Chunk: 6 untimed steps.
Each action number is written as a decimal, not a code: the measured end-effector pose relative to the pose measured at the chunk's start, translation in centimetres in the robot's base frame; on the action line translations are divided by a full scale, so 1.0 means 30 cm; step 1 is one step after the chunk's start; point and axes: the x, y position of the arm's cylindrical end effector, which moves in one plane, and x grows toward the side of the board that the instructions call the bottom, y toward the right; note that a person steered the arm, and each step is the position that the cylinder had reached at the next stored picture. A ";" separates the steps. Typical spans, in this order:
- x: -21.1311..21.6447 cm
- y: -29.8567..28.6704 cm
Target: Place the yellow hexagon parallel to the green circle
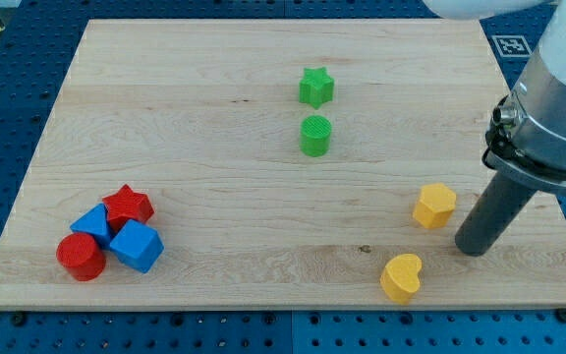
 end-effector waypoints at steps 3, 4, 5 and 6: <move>-0.023 -0.050; -0.049 -0.084; -0.068 -0.104; -0.092 -0.117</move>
